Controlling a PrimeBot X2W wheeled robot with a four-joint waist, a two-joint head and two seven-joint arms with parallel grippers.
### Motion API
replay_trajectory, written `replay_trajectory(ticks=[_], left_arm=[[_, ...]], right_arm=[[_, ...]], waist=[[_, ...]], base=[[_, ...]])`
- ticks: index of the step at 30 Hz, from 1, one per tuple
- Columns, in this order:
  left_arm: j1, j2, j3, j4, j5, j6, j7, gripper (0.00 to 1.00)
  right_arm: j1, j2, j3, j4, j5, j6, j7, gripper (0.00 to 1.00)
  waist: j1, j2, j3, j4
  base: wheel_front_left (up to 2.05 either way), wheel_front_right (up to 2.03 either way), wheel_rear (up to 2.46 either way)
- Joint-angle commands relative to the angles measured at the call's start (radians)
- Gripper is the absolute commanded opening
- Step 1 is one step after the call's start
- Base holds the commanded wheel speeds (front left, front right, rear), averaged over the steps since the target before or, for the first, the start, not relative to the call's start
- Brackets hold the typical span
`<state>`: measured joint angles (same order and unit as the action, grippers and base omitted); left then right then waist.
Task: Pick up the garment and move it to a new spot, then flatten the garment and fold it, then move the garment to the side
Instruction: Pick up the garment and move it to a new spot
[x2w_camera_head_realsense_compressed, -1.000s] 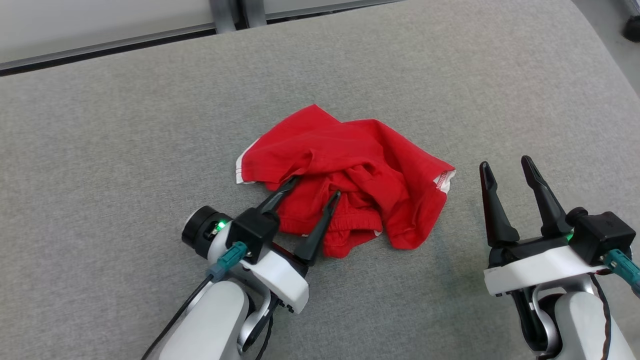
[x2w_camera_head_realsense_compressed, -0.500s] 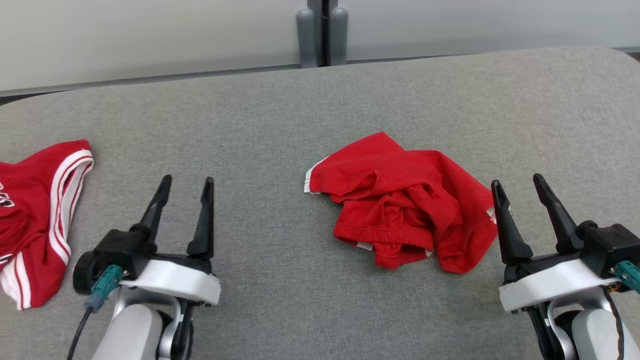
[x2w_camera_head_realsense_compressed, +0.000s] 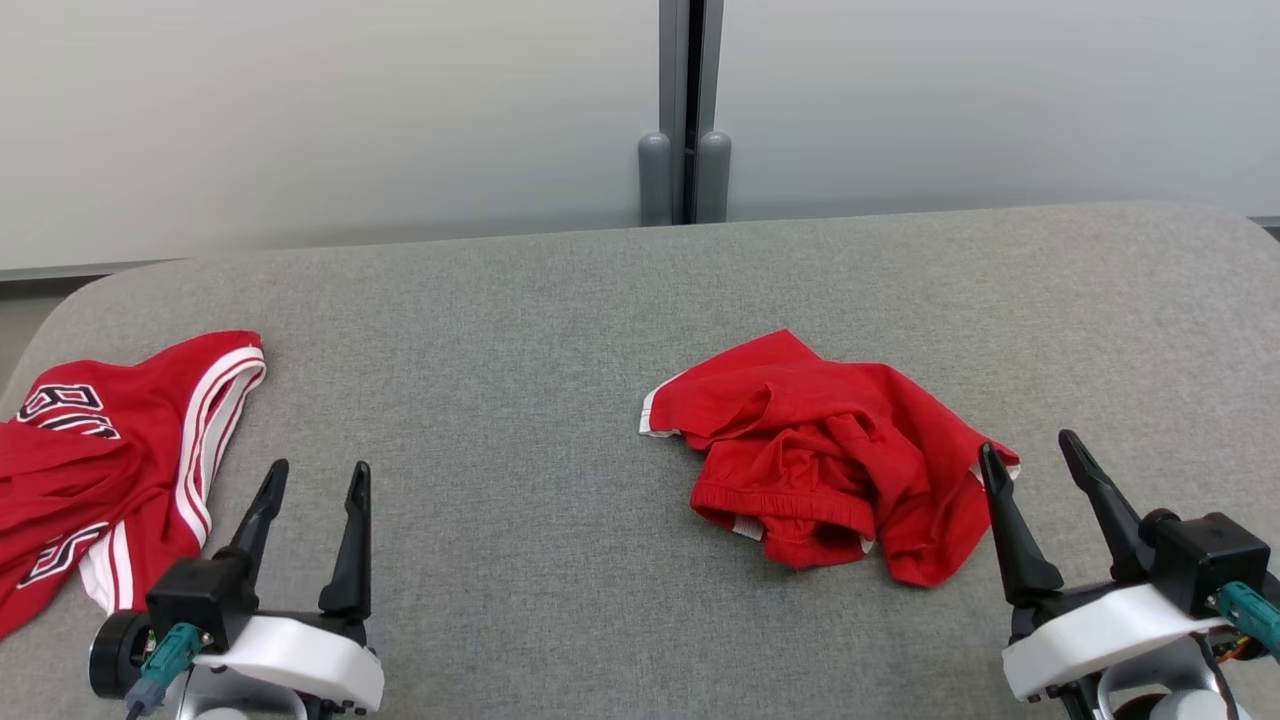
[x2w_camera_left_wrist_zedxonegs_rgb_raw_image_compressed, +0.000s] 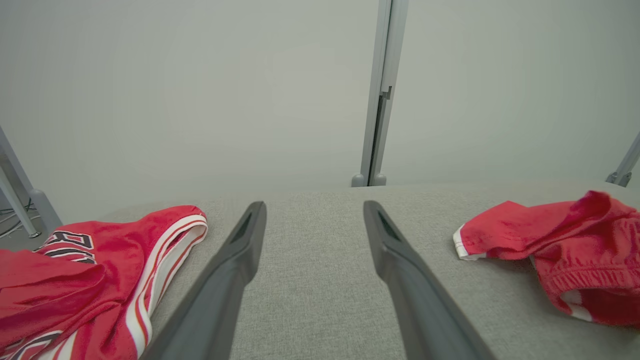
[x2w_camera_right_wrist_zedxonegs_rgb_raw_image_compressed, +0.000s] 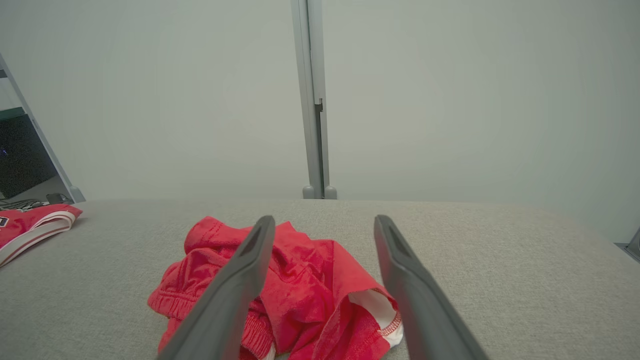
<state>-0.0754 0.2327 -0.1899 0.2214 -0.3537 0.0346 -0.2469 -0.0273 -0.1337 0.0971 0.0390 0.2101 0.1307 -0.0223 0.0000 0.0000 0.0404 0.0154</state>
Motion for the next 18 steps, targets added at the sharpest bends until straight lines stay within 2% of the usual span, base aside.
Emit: replay_trajectory(ticks=[1,18], left_arm=[[0.015,0.006,-0.002,-0.003,0.003,-0.005,0.000,1.00],[0.056,0.021,-0.020,-0.029,-0.003,0.013,0.020,1.00]], right_arm=[[0.014,-0.006,-0.002,-0.004,0.001,0.000,0.003,1.00],[0.050,-0.005,-0.007,-0.036,-0.009,0.000,0.032,1.00]], waist=[[0.0000,0.0000,-0.012,-0.001],[0.0000,0.0000,-0.024,-0.002]], base=[[0.00,0.00,0.00],[0.00,0.00,0.00]])
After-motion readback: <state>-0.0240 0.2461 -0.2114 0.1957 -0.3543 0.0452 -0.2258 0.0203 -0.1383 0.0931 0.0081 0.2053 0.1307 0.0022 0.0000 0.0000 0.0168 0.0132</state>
